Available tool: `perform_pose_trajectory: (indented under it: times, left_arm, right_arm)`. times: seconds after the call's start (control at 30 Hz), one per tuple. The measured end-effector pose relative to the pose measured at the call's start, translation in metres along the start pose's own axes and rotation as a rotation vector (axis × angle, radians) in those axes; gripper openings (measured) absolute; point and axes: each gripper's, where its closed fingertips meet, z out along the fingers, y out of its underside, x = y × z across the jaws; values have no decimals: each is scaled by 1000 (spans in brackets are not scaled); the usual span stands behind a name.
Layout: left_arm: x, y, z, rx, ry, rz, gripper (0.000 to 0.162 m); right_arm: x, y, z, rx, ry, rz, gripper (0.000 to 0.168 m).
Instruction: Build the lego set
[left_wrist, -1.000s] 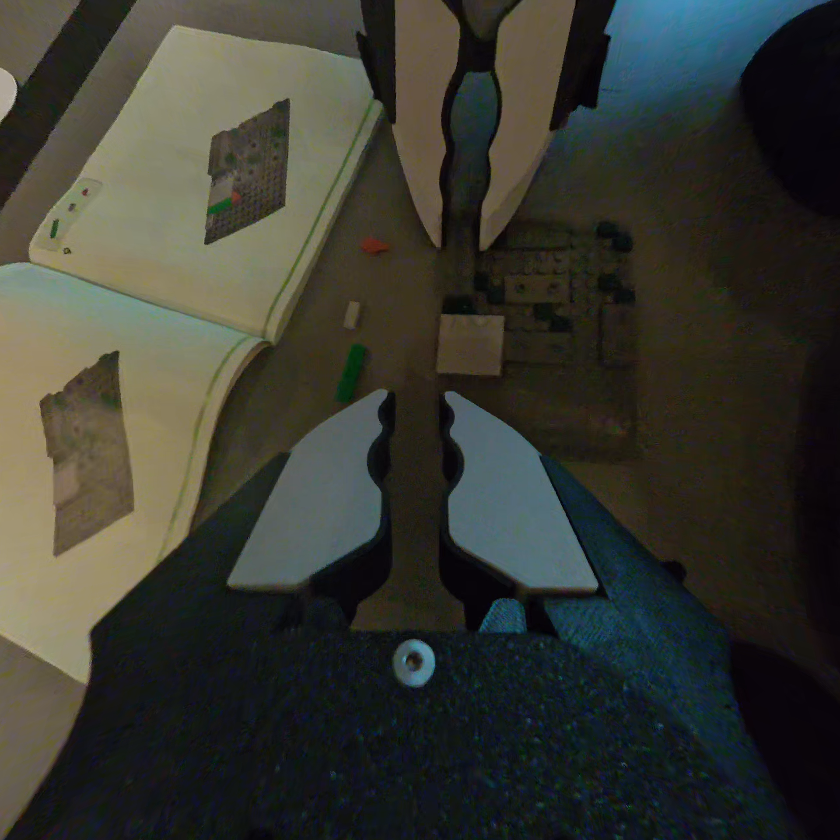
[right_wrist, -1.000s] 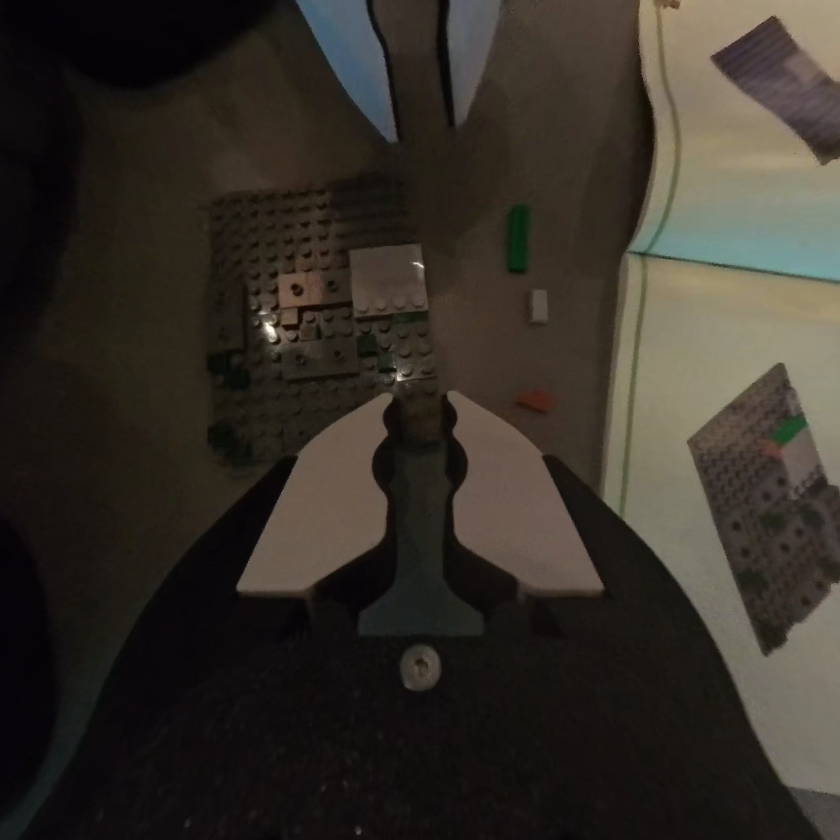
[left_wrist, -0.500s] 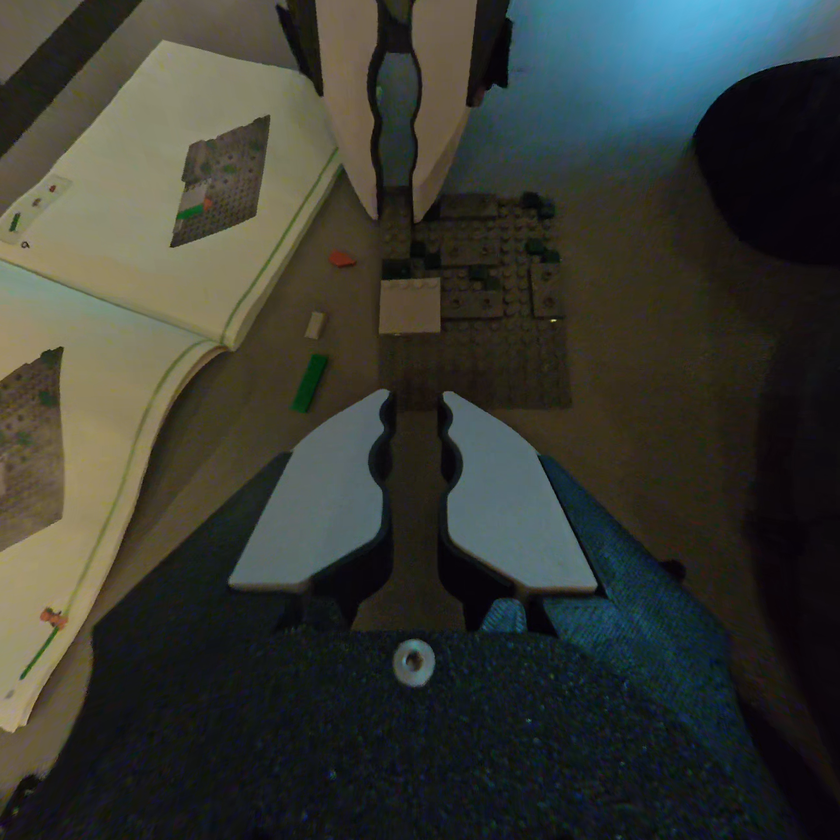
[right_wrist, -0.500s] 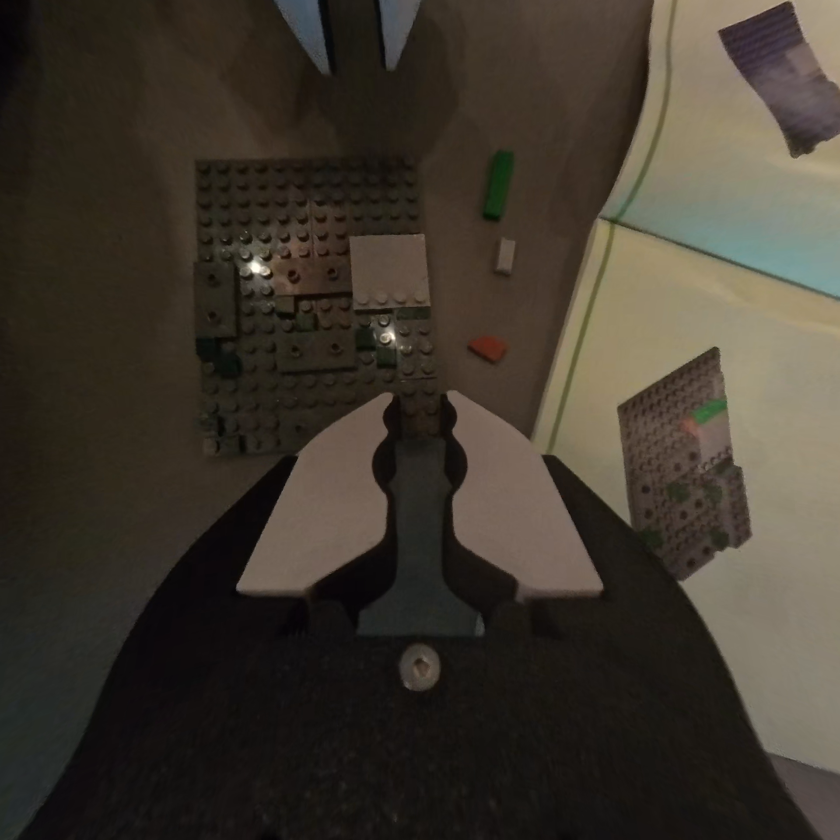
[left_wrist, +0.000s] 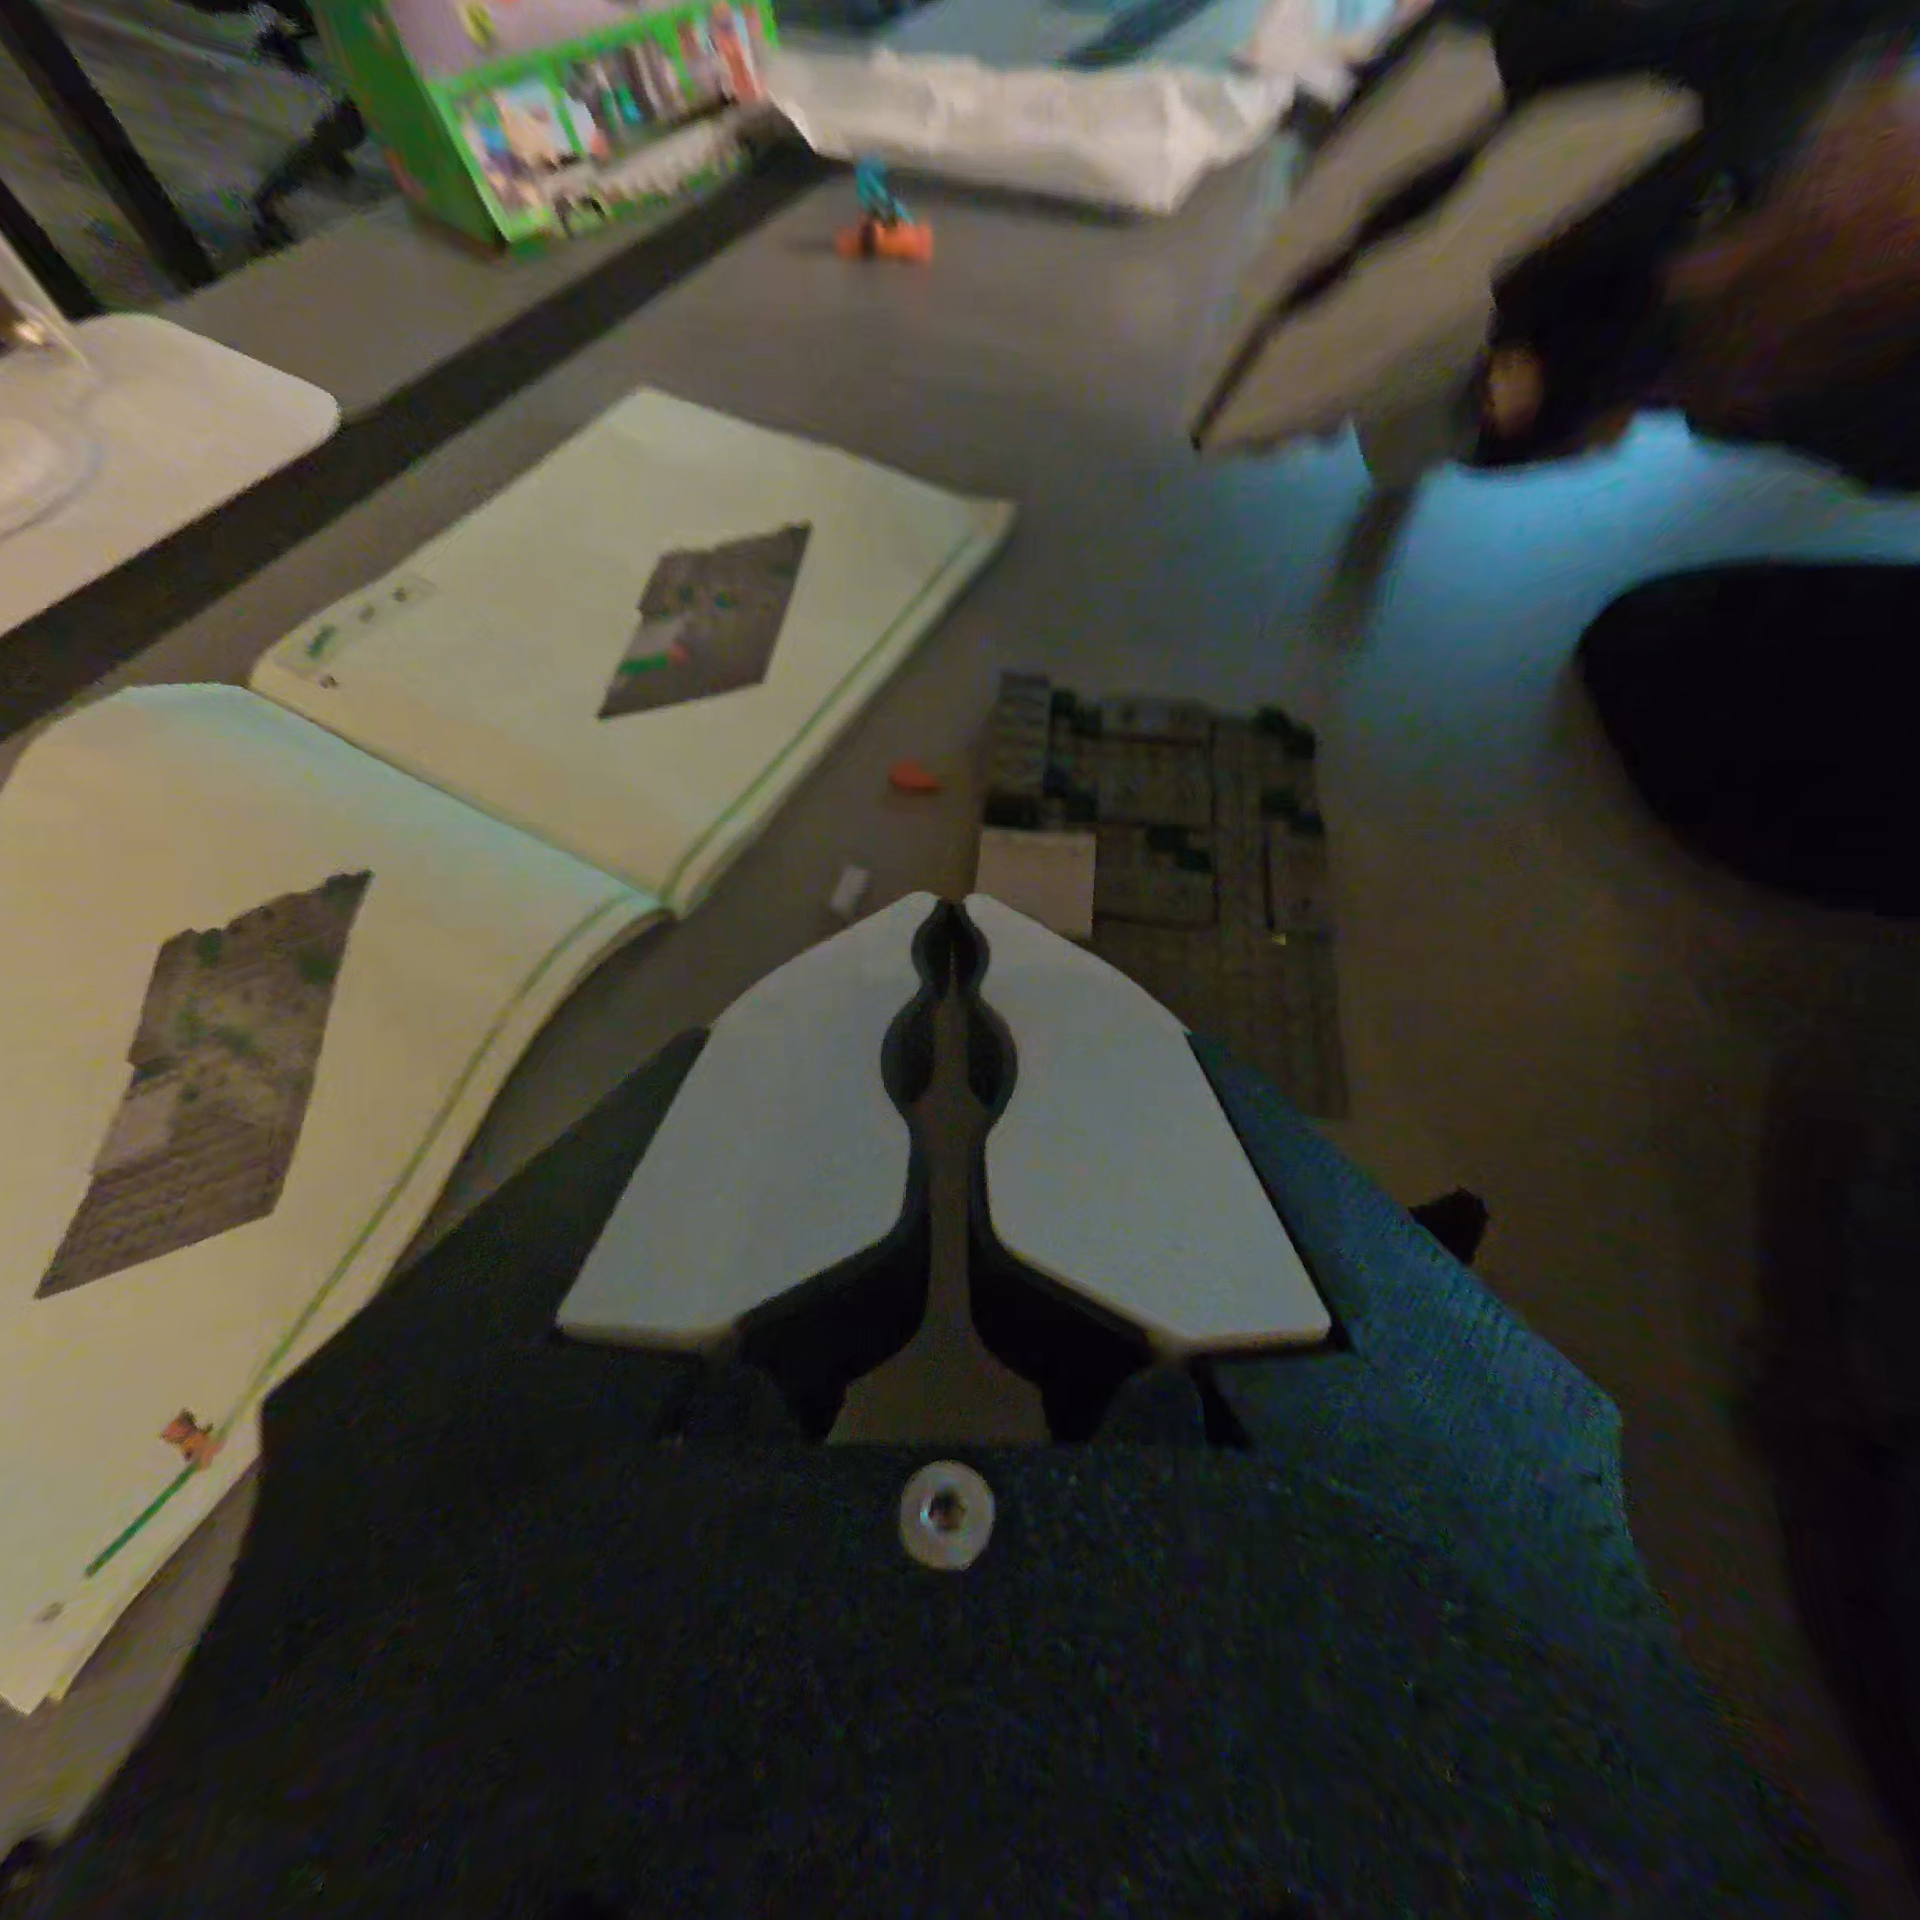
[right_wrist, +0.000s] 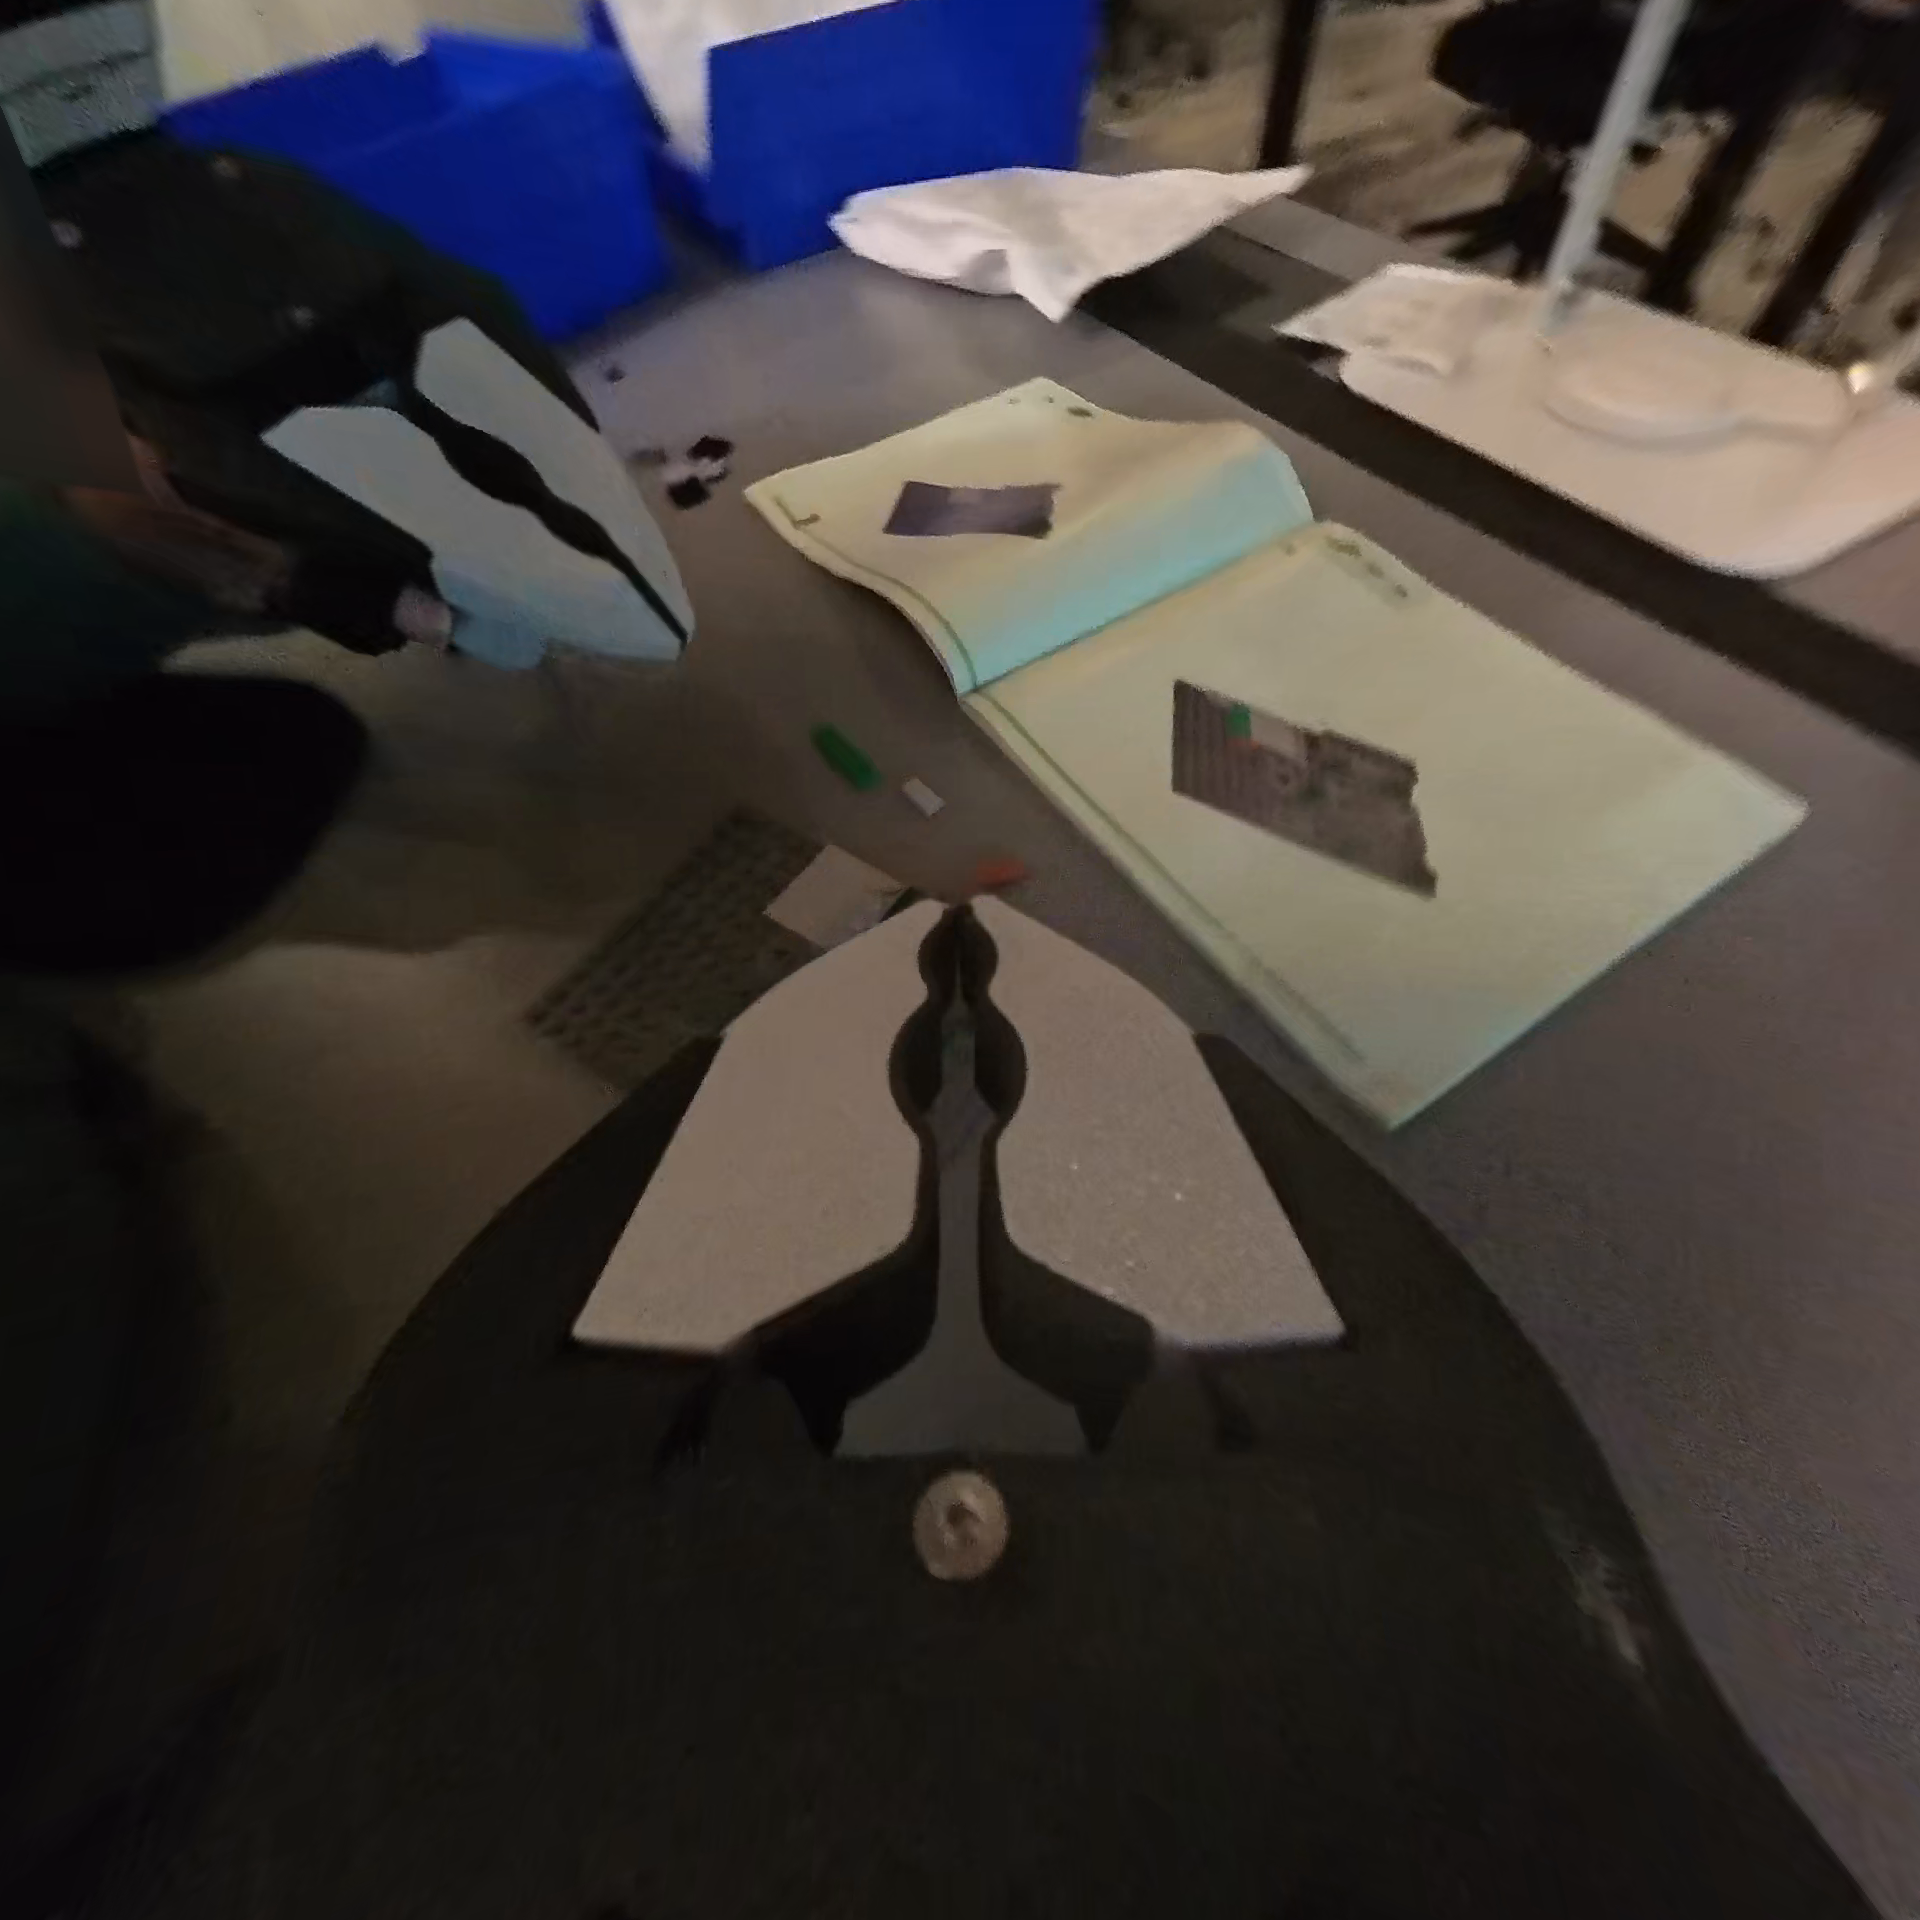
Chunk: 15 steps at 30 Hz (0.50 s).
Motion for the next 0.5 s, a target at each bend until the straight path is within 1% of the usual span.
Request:
perform_pose_trajectory:
  times: [0.13, 0.23, 0.33, 0.4, 0.5]
  left_arm:
    - [-13, -25, 1, 86, -92, -22, 0]
    - [-20, -32, 3, 142, -153, -85, 0]
    - [-24, -16, 8, 126, -195, -70, 0]
    - [-21, 1, 16, 77, -163, -82, 0]
    - [-14, 12, 26, 15, -120, -53, 0]
  right_arm:
    - [-9, -3, 0, 82, 113, 116, 0]
    - [-3, -4, 5, 115, 196, 69, 0]
    - [3, -2, 6, 130, 238, -16, 0]
    - [7, 4, 8, 118, 252, -38, 0]
    - [11, 12, 13, 102, 242, -17, 0]
